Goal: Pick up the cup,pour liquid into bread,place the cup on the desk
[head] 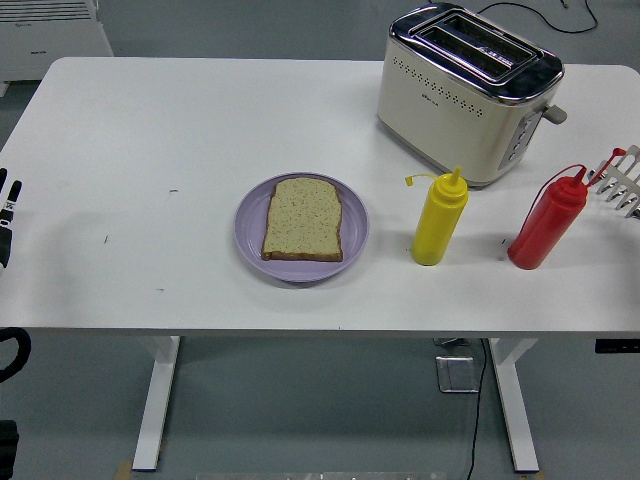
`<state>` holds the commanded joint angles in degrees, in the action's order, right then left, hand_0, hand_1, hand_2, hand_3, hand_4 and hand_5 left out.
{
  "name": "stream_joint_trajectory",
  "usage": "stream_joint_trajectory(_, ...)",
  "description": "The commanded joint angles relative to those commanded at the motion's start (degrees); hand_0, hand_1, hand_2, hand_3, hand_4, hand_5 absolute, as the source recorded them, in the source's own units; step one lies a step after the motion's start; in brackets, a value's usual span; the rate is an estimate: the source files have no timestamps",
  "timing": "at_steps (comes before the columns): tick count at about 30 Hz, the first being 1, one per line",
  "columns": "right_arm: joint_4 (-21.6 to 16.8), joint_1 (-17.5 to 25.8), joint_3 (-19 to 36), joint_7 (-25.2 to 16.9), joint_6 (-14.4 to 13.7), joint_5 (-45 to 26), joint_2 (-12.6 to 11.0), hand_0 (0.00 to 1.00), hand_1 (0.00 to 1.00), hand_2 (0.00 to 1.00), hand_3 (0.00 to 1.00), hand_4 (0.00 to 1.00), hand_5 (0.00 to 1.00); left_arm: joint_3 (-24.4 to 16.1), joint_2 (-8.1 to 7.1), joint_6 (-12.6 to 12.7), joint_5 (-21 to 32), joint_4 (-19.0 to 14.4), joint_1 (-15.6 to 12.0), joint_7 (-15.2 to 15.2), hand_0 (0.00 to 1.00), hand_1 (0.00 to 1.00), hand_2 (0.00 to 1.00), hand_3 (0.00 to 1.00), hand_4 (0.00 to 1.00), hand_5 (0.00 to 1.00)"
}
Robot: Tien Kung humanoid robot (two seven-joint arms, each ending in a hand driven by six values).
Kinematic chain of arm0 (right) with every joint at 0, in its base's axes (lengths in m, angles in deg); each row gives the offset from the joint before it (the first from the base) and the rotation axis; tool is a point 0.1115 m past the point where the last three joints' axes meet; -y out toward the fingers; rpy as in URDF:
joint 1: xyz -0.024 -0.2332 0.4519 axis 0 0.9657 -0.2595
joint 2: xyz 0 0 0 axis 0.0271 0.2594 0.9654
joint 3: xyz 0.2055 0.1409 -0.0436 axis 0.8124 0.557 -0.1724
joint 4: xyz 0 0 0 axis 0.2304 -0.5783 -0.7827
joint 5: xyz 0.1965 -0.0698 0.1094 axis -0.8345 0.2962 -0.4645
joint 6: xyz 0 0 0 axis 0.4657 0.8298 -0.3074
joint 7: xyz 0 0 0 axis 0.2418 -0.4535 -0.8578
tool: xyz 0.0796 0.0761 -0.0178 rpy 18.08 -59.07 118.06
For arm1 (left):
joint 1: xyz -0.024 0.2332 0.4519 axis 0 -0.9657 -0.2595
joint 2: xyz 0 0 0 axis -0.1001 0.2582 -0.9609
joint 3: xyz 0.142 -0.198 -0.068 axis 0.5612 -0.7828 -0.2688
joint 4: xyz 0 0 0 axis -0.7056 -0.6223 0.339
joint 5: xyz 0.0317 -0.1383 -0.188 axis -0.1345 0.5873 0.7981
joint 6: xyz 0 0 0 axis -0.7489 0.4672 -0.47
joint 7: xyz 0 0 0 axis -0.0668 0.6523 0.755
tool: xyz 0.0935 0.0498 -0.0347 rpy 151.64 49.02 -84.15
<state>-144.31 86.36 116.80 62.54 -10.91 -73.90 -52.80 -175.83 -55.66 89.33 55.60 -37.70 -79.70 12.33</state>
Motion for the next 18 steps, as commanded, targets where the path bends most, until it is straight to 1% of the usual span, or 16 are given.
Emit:
stream_joint_trajectory(4,0.00,-0.20,0.40,0.99,-0.10,0.88,-0.07,0.764,0.707,0.734,0.796,0.622,0.624,-0.03,0.00,-0.01,-0.02,-0.01,-0.01,-0.01,0.777,0.730,0.727,0.659,0.523,0.927)
stream_joint_trajectory(15,0.18,-0.15,0.58,2.09,0.01,1.48,0.13,0.756,0.703,0.729,0.790,0.619,0.630,0.05,0.00,0.00,-0.07,0.00,0.00,0.00,0.777,0.730,0.727,0.660,0.523,0.926)
stream_joint_trajectory(16,0.19,-0.15,0.58,2.12,0.02,1.49,0.14,0.754,0.701,0.727,0.769,0.617,0.630,0.06,0.00,0.00,-0.07,0.01,0.01,0.00,0.777,0.730,0.727,0.659,0.522,0.925)
stream_joint_trajectory(18,0.23,-0.15,0.56,2.21,0.10,1.55,0.19,0.754,0.701,0.727,0.769,0.617,0.630,0.07,0.00,0.02,-0.09,0.03,0.00,0.01,0.777,0.730,0.727,0.659,0.522,0.925)
